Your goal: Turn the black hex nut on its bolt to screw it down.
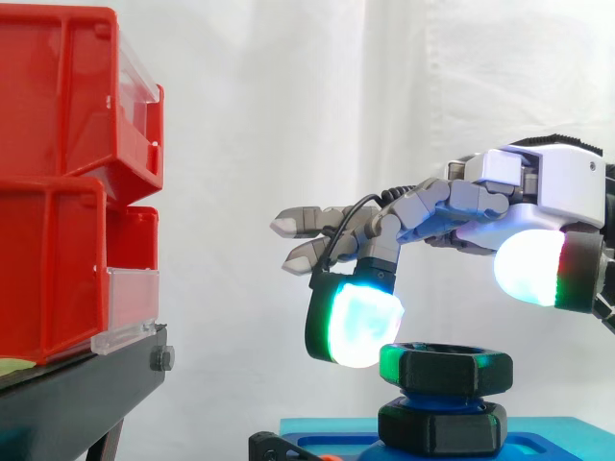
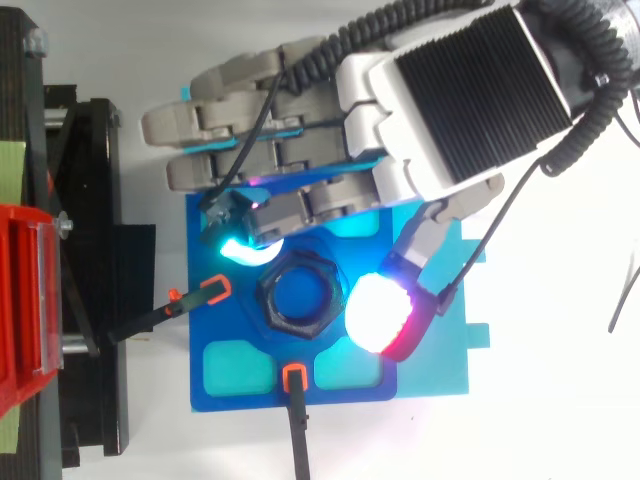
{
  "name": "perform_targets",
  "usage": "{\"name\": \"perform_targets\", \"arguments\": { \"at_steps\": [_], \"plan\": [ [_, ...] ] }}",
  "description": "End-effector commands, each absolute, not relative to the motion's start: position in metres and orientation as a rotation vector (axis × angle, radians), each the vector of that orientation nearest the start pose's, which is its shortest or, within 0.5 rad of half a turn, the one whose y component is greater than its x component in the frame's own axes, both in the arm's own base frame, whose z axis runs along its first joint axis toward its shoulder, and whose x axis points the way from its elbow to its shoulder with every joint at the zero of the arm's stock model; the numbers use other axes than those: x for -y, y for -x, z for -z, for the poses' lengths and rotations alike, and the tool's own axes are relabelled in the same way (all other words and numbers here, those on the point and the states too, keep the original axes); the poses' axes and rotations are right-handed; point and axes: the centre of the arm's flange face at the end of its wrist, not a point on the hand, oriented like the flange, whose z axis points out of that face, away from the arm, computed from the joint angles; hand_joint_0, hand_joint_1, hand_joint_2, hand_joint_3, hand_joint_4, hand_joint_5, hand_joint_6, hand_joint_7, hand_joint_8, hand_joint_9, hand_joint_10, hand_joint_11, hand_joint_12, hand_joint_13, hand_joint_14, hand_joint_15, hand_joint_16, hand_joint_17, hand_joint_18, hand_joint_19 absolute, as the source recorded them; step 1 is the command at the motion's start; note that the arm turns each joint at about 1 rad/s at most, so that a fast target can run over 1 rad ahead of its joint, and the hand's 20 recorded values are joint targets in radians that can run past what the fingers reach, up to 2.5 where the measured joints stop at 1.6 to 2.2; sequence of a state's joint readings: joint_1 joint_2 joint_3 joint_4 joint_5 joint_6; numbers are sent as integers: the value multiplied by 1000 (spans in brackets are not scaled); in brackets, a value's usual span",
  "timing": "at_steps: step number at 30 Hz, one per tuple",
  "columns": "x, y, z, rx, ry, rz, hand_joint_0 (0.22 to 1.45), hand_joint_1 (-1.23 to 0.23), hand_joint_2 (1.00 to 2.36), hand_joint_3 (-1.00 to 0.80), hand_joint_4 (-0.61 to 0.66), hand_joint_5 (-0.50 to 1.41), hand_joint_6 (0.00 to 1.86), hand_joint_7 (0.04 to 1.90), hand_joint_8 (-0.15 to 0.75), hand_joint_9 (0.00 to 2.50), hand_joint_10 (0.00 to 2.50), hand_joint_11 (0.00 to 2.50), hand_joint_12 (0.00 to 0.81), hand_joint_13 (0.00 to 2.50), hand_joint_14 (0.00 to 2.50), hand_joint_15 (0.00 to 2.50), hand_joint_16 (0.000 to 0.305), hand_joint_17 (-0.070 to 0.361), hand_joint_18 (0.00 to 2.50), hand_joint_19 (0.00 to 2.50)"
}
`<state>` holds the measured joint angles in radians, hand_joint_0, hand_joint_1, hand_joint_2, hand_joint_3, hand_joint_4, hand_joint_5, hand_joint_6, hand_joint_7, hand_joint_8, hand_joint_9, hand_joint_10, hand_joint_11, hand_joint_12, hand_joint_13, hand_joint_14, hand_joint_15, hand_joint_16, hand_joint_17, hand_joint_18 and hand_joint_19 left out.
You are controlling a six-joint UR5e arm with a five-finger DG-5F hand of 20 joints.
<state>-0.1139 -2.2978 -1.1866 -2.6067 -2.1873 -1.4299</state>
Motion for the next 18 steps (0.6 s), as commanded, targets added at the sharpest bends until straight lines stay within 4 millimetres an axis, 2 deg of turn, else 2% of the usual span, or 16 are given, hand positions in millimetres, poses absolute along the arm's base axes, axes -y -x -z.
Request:
{"name": "perform_targets", "arguments": {
  "at_steps": [1,7,15,16,17,18],
  "plan": [
    [172,-734,-267,-1377,352,-446,501,-264,1000,-500,346,-110,777,698,326,393,0,81,349,211,1,41,56,125,205,466],
    [174,-735,-270,-1351,369,-450,501,-265,1000,-500,347,-109,767,716,327,395,1,78,349,215,0,45,55,125,213,464],
    [147,-744,-273,-1333,358,-496,501,-265,1000,-500,343,-105,697,808,325,397,2,76,351,222,2,42,55,125,225,461],
    [142,-746,-273,-1329,354,-497,501,-265,1000,-500,342,-104,684,820,326,397,1,76,351,224,0,46,56,125,226,460],
    [122,-751,-274,-1317,362,-506,501,-265,1000,-500,344,-104,681,827,325,397,1,77,351,224,0,44,55,125,226,461],
    [122,-751,-274,-1317,362,-506,501,-265,1000,-500,343,-103,666,850,325,397,0,77,350,223,2,42,55,125,226,463]
  ]
}}
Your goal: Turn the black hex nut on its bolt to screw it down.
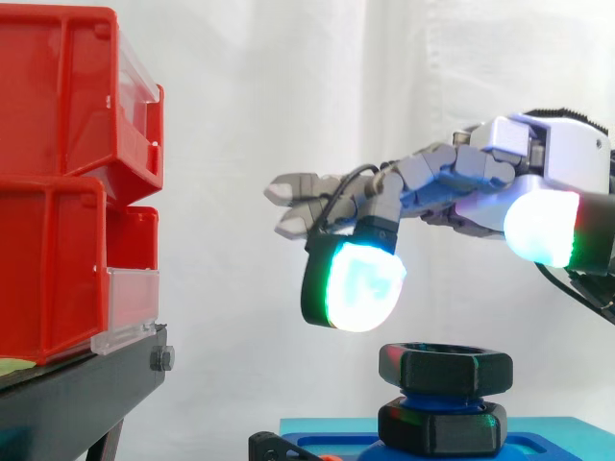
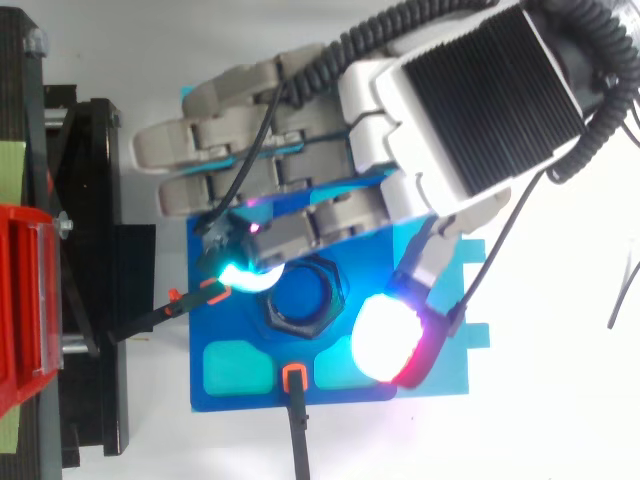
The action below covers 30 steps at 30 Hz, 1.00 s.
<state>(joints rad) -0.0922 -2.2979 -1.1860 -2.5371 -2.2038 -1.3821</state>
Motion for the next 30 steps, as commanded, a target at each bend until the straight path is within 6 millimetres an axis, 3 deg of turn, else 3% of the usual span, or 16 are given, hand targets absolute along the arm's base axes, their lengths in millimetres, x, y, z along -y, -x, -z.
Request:
{"name": "perform_targets", "arguments": {
  "at_steps": [1,7,17,22,30],
  "plan": [
    [114,-754,-275,-1309,359,-507,501,-265,1000,-500,348,-103,655,874,325,397,2,75,350,224,0,43,55,124,228,459],
    [105,-763,-256,-1301,350,-502,501,-266,1000,-500,351,-102,624,927,325,397,0,77,351,225,0,46,55,125,234,466],
    [94,-765,-252,-1317,338,-502,501,-268,1000,-500,347,-102,625,926,324,396,2,81,351,225,0,43,56,125,233,467],
    [94,-763,-250,-1338,342,-500,502,-273,1000,-500,338,-117,773,690,325,397,2,82,350,224,2,46,56,125,235,470],
    [92,-757,-243,-1408,331,-519,502,-280,1000,-500,338,-124,824,640,325,408,3,102,349,229,3,48,55,124,242,468]
  ]
}}
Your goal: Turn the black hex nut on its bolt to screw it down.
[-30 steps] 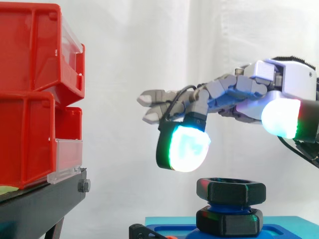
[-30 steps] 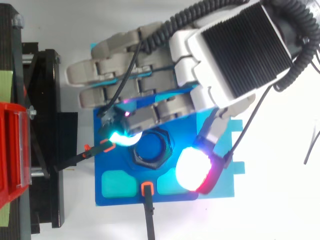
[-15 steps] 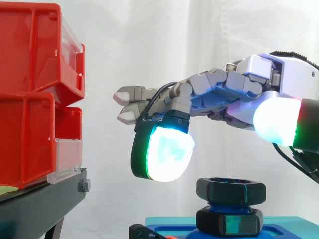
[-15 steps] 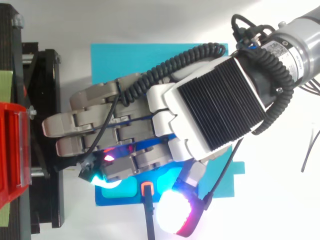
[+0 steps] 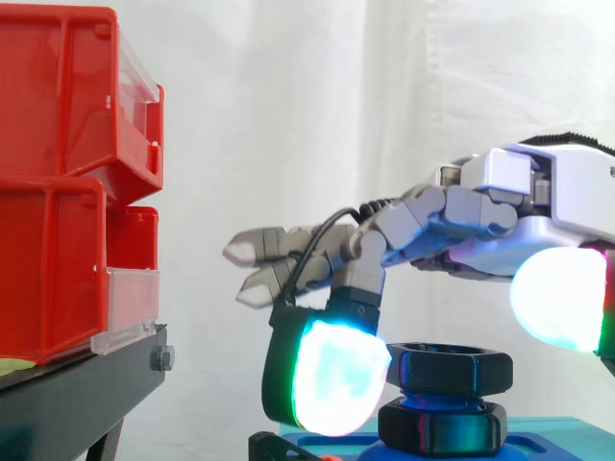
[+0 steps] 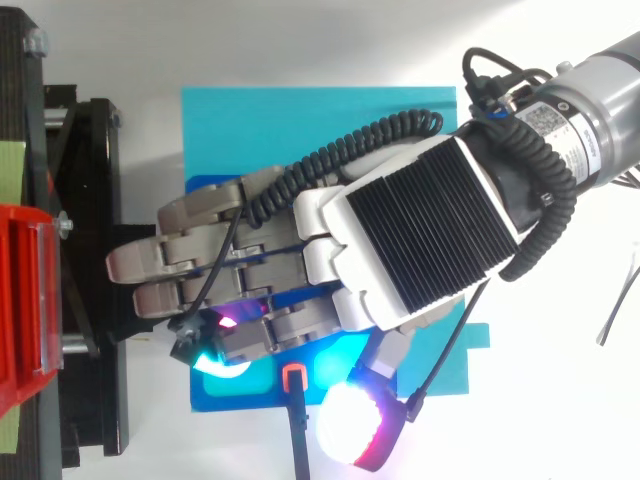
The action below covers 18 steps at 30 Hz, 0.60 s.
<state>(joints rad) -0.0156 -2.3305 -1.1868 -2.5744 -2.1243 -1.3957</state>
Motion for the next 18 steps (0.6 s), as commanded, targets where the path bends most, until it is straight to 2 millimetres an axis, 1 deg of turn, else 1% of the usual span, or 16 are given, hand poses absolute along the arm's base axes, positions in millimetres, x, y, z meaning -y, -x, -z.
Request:
{"name": "perform_targets", "arguments": {
  "at_steps": [1,18],
  "plan": [
    [92,-756,-243,-1407,335,-522,502,-280,1000,-500,331,-124,824,641,325,409,2,96,349,230,0,46,55,124,243,460],
    [93,-757,-246,-1378,361,-528,502,-280,1000,-500,341,-126,821,639,328,412,2,103,350,237,0,39,55,124,251,467]
  ]
}}
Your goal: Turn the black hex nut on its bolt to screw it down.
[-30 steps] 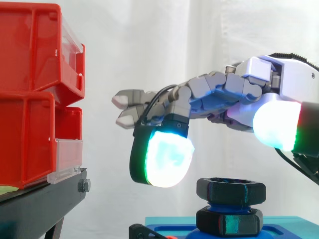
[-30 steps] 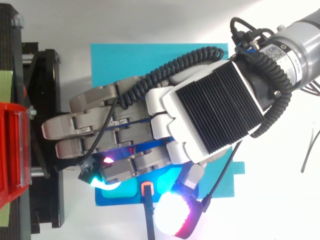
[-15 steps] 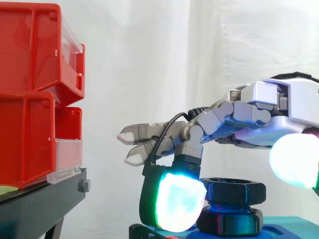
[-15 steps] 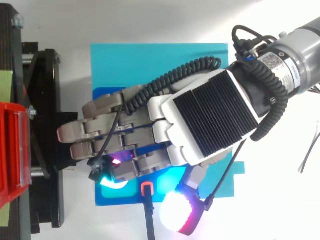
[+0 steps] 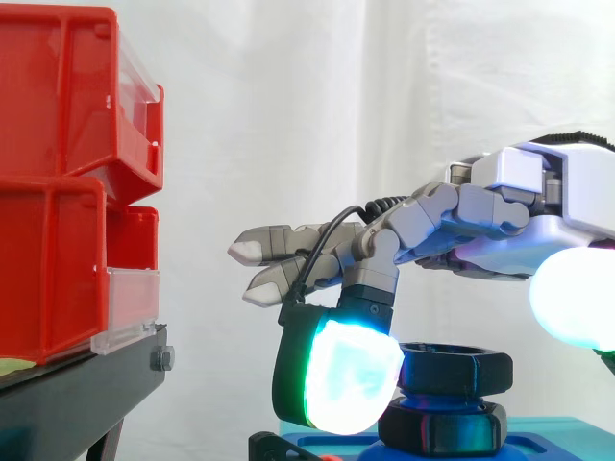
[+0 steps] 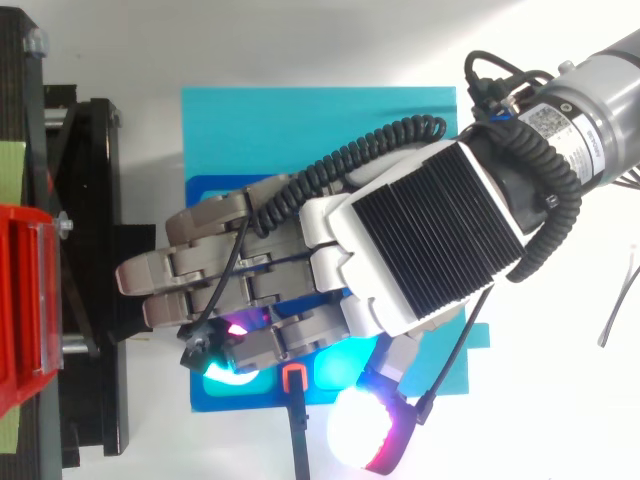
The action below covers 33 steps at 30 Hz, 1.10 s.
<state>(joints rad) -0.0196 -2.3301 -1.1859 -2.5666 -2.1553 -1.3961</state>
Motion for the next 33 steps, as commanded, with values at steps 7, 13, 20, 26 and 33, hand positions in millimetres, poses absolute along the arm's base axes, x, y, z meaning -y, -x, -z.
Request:
{"name": "perform_targets", "arguments": {
  "at_steps": [7,13,20,26,33],
  "plan": [
    [98,-758,-254,-1370,385,-542,501,-274,1000,-500,342,-127,821,638,327,411,2,100,351,239,0,50,55,125,252,467],
    [109,-754,-254,-1372,406,-553,501,-271,1000,-500,343,-127,820,638,326,412,3,109,351,240,0,47,55,125,254,474],
    [120,-749,-253,-1372,430,-567,501,-268,1000,-500,342,-126,818,641,327,411,2,95,352,241,0,51,55,125,253,474],
    [130,-744,-253,-1373,455,-582,501,-262,1000,-500,344,-124,814,636,328,412,2,104,352,243,1,51,55,125,253,477],
    [142,-741,-253,-1367,464,-580,501,-261,1000,-500,346,-123,807,648,329,413,3,104,352,250,0,52,56,125,264,483]
  ]
}}
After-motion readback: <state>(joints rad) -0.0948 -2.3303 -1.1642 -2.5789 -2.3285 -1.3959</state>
